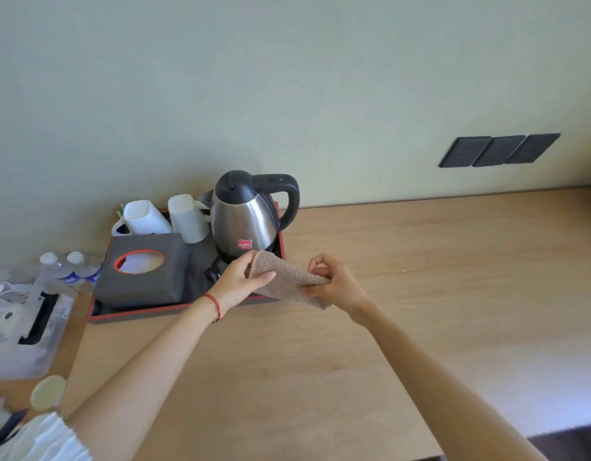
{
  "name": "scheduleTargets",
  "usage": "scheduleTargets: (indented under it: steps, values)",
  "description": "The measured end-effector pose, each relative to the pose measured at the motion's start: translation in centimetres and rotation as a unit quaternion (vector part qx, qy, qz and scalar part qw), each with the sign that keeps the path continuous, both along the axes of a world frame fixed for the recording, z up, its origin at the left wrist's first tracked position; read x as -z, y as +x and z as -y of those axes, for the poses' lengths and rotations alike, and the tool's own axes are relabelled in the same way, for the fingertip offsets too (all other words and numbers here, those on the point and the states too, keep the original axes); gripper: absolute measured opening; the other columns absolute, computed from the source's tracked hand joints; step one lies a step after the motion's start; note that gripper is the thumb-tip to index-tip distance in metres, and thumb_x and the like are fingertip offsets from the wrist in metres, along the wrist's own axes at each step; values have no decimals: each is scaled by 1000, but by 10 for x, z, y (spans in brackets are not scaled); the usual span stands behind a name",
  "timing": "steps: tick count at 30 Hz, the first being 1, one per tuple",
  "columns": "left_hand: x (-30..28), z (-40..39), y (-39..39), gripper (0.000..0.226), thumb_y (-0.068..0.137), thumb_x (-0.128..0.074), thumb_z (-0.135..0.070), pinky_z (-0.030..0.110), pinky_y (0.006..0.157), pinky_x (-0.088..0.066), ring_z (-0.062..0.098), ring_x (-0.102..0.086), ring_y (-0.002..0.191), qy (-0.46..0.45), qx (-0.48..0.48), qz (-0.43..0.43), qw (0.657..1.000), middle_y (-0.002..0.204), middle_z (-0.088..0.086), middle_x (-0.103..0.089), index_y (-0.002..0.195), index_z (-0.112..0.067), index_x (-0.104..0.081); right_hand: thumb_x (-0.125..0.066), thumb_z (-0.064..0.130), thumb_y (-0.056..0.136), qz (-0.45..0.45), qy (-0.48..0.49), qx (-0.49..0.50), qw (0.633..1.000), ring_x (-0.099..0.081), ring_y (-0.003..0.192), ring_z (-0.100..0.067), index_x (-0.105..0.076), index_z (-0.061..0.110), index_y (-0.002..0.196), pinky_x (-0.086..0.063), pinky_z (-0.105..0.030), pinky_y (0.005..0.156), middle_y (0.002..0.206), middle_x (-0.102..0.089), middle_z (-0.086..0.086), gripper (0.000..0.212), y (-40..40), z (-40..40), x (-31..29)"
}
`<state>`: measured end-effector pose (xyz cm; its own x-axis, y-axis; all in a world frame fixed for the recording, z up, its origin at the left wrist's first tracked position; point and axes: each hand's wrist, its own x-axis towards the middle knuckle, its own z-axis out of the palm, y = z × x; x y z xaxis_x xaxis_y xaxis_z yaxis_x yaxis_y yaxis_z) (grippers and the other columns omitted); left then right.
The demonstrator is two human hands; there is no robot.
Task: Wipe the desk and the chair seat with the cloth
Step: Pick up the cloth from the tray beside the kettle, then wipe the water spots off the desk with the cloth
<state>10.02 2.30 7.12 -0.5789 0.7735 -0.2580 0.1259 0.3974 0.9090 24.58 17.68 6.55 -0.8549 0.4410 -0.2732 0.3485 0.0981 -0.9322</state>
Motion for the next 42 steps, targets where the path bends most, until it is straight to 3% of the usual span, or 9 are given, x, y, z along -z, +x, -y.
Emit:
scheduleTargets:
  steps: [4, 10, 15, 18, 21, 24, 30, 37, 42]
  values:
    - [4, -25, 68, 32, 82, -69, -17, 16, 91, -39, 8, -49, 108, 7, 33, -69, 997, 120, 3, -53, 110, -3, -61, -74, 4, 75, 6, 11, -14, 1000, -57, 69, -14, -52, 18, 100, -44, -25, 66, 83, -72, -12, 36, 75, -9, 10]
    - [30, -60, 182, 19, 80, -70, -27, 30, 71, -44, 15, -57, 80, -15, 62, -19, 998, 84, 2, -61, 86, -12, -60, -55, 7, 91, 8, 96, -13, 995, -51, 60, -15, -39, 12, 110, -38, -27, 58, 70, -59, 3, 26, 188, -16, 32]
    - [60, -93, 275, 27, 85, -64, -31, 37, 80, -51, 23, -65, 91, 2, 52, 45, 998, 98, 11, -68, 100, -10, -58, -69, 45, 75, 74, 240, 19, 968, -47, 98, -9, -23, 23, 124, -48, -29, 73, 123, -37, 4, 71, 273, -10, 62]
    - [82, -120, 314, 22, 86, -61, -35, 22, 77, -46, 13, -60, 90, -1, 55, 85, 995, 98, -1, -64, 98, -17, -58, -70, 31, 71, 146, 319, 56, 935, -52, 107, -26, -28, 22, 126, -55, -37, 71, 133, -27, -3, 70, 303, -6, 84]
    - [113, -140, 335, 27, 93, -45, -41, 26, 94, -42, 12, -51, 112, -14, 28, -44, 999, 121, -4, -54, 112, -26, -58, -66, 13, 73, 158, 249, 168, 941, -56, 81, -16, -36, 22, 113, -49, -28, 52, 120, -33, -1, 51, 329, -19, 97]
    - [140, -151, 351, 38, 95, -38, -37, 43, 112, -22, 28, -29, 135, -69, 71, -261, 960, 144, 1, -41, 129, -30, -53, -61, 1, 75, 85, 192, 244, 947, -47, 93, 8, -44, 27, 101, -41, -8, 69, 111, -43, -2, 41, 361, -39, 104]
    - [160, -161, 378, 40, 89, -39, -37, 63, 110, -19, 44, -36, 133, -139, 99, -423, 890, 140, 7, -51, 126, -35, -55, -44, 15, 70, 46, 110, 271, 955, -46, 104, 10, -54, 46, 104, -38, -12, 83, 113, -50, 5, 47, 392, -79, 99]
    - [164, -164, 378, 40, 88, -41, -39, 64, 111, -20, 42, -36, 133, -150, 78, -448, 878, 139, 6, -50, 126, -37, -55, -67, 14, 81, 91, 370, 83, 921, -29, 133, -30, -59, 19, 119, -34, -39, 107, 155, -21, -12, 39, 381, -94, 121]
    - [169, -164, 378, 41, 89, -41, -40, 63, 112, -19, 40, -34, 135, -143, 76, -465, 870, 139, 5, -50, 129, -38, -51, -69, 17, 83, 112, 510, 16, 853, -47, 131, -33, -51, 1, 131, -50, -45, 99, 143, -48, -15, 54, 384, -80, 133]
